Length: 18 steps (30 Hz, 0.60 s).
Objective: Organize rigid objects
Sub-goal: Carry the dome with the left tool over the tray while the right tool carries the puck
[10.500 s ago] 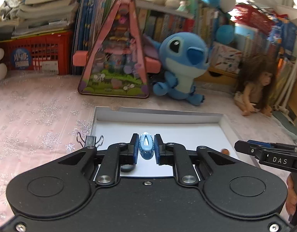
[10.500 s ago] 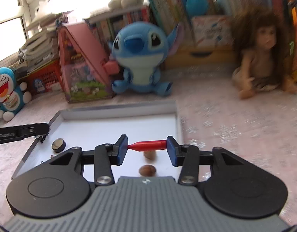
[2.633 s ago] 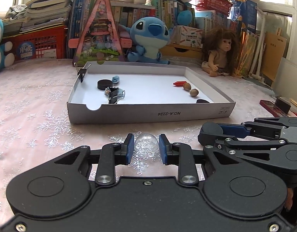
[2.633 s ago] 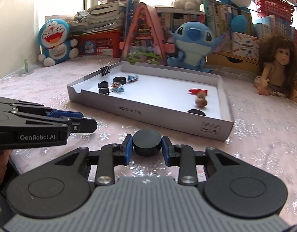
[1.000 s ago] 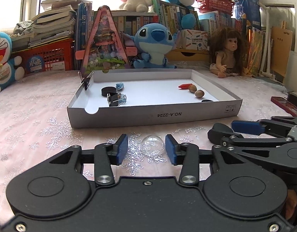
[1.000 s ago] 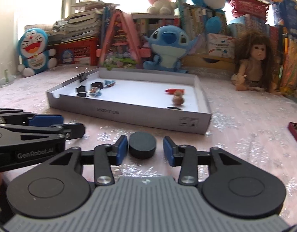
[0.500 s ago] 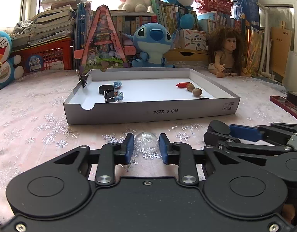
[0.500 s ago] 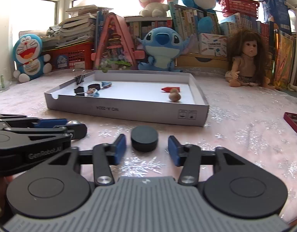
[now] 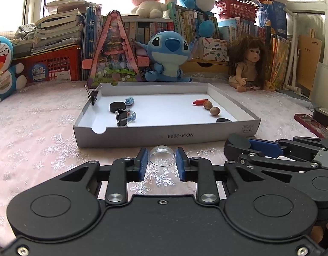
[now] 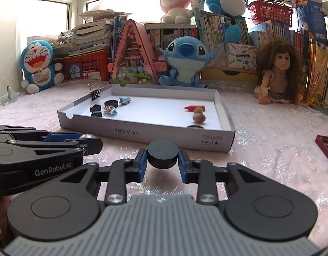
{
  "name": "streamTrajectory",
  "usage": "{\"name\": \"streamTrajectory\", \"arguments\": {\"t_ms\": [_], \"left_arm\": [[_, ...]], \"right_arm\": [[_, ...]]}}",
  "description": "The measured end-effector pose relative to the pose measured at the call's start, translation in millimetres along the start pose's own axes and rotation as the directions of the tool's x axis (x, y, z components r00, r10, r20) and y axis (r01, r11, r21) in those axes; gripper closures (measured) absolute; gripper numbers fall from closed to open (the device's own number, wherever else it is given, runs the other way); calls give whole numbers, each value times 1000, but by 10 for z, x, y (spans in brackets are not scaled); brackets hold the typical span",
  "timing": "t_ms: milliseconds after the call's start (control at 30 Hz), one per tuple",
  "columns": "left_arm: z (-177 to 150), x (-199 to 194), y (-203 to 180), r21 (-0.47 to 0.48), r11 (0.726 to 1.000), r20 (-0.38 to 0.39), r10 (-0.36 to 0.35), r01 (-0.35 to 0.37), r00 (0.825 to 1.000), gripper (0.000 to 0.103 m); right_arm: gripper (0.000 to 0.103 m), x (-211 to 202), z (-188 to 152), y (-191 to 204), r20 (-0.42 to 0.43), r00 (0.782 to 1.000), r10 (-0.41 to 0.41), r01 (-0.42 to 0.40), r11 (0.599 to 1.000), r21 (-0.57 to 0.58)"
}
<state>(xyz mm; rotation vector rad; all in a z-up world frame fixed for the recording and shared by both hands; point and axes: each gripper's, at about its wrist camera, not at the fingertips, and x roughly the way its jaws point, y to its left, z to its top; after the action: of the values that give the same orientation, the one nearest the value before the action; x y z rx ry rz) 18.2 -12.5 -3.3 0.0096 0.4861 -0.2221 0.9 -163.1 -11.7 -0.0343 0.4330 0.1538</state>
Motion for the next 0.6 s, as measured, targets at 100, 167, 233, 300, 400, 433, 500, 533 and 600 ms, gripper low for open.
{"name": "streamTrajectory", "arguments": {"t_ms": [100, 167, 233, 300, 400, 433, 500, 533, 600], "left_arm": [[85, -1, 46, -28, 1000, -7, -5, 4, 1000, 77], [137, 2, 68, -33, 999, -5, 1, -1, 1000, 77], [177, 5, 77, -25, 1000, 0, 9, -9, 1000, 77], [206, 14, 83, -21, 1000, -2, 17, -17, 1000, 77], [238, 38, 99, -27, 999, -5, 26, -26, 1000, 77], [248, 42, 110, -29, 999, -3, 26, -26, 1000, 77], [273, 47, 125, -30, 999, 2, 27, -27, 1000, 77], [285, 49, 130, -30, 999, 4, 28, -28, 1000, 77], [313, 52, 148, -29, 999, 9, 30, -29, 1000, 77]], "right_arm": [[67, -2, 57, -31, 3, 1000, -6, 6, 1000, 8], [67, 2, 95, -47, 3, 1000, -9, 9, 1000, 13], [67, 9, 125, -64, 2, 1000, -9, 8, 1000, 18], [67, 17, 151, -74, 0, 1000, -11, 11, 1000, 21], [67, 21, 187, -90, 1, 1000, -12, 12, 1000, 26], [67, 21, 197, -91, 3, 1000, -13, 13, 1000, 27], [67, 23, 215, -96, 6, 1000, -13, 13, 1000, 26], [67, 24, 221, -99, 8, 1000, -14, 14, 1000, 24], [67, 30, 234, -103, 8, 1000, -16, 16, 1000, 20]]}}
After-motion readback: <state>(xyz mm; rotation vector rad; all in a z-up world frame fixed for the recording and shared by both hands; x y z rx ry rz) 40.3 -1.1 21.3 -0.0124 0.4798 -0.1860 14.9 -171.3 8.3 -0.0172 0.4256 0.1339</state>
